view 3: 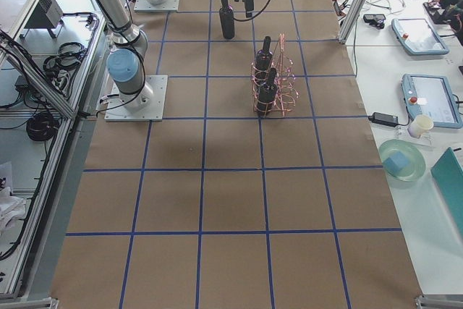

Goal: Place wine into wine basket
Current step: 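Release the bottle with the left gripper while the right gripper reaches its neck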

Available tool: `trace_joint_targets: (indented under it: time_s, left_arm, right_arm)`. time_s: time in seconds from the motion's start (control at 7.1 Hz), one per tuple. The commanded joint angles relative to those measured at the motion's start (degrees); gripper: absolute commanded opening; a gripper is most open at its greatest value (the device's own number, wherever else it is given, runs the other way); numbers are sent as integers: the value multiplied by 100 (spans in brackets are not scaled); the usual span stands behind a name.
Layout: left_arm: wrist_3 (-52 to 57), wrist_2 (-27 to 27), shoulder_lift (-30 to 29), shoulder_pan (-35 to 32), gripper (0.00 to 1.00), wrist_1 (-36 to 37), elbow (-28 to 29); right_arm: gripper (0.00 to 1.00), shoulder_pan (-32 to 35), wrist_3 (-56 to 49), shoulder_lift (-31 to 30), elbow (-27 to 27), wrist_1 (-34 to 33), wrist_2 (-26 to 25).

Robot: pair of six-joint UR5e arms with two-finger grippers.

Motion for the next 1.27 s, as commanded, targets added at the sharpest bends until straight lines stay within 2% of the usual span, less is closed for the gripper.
trace_joint_targets:
  time_s: [0.0, 0.14, 0.42, 0.85, 0.99, 1.13]
  left_arm:
    - [-9, 117, 50, 126, 100, -61, 360]
    - [17, 413, 42, 422, 100, -114, 598]
    - [358, 425, 59, 1230, 100, -141, 749]
    - [1465, 416, 42, 2521, 100, -141, 890]
    - [2016, 416, 59, 2770, 100, -141, 890]
    - [2022, 425, -36, 2876, 100, -124, 890]
  right_arm:
    - [100, 0, 0, -9, 0, 1, 0]
    - [100, 9, 18, -44, 0, 1, 0]
    - [100, 279, 149, -97, 44, -43, 18]
    - [100, 1508, 2375, 0, 26, -35, -70]
    - [100, 1842, 3061, 104, 18, -69, -62]
    - [100, 2176, 3885, 314, -26, -157, 8]
